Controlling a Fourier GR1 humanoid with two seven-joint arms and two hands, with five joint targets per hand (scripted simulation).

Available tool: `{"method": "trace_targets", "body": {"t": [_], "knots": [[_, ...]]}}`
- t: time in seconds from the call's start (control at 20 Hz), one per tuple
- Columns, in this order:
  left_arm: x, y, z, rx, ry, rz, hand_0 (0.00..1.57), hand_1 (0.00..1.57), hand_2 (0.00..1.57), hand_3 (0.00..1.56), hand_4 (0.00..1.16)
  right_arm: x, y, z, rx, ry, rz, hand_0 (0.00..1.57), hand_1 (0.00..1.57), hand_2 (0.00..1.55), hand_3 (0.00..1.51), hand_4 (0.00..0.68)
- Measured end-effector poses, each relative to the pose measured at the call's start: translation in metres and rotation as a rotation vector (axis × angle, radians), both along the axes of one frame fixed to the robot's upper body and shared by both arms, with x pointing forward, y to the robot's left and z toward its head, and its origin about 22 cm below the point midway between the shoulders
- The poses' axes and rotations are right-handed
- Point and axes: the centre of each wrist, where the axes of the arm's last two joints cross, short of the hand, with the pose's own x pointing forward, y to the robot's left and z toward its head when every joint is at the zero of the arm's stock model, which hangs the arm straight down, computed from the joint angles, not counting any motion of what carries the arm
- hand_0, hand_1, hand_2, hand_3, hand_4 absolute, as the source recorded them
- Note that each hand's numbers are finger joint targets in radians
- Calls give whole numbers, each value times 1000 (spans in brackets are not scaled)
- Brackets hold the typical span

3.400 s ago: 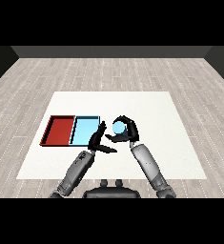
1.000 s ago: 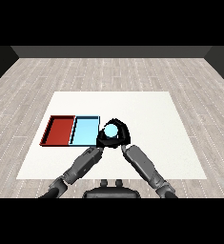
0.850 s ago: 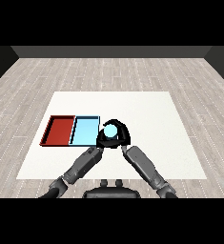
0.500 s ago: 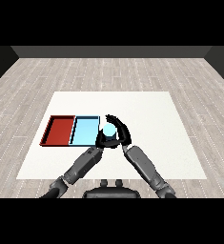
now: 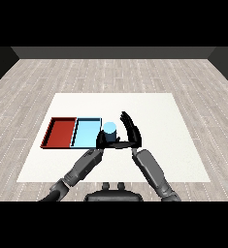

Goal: Pick the blue can and put it in the blue box

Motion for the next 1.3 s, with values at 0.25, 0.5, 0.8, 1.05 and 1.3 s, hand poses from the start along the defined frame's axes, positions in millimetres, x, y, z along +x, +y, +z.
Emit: {"method": "trace_targets", "body": {"t": [0.25, 0.5, 0.8, 1.05, 1.3], "knots": [[12, 17, 9, 50, -21, 50, 1571, 1571, 1571, 1535, 1151, -9, -35, 3, 117, -36, -72, 0, 0, 0, 0, 0], [31, 53, 16, 147, -35, 113, 1571, 1571, 1571, 1527, 1155, -16, -74, -3, 201, -38, -158, 0, 0, 0, 0, 0], [53, 104, 28, 288, 20, 230, 1571, 1571, 1571, 1507, 1141, -20, -101, -11, 242, -19, -200, 0, 0, 0, 0, 0], [64, 134, 24, 478, 130, 317, 1571, 1571, 1561, 1483, 1012, -23, -107, -16, 249, -4, -215, 0, 0, 0, 0, 0], [70, 152, 9, 642, 323, 371, 894, 894, 827, 835, 925, -22, -108, -28, 261, 8, -229, 0, 0, 0, 0, 0]]}}
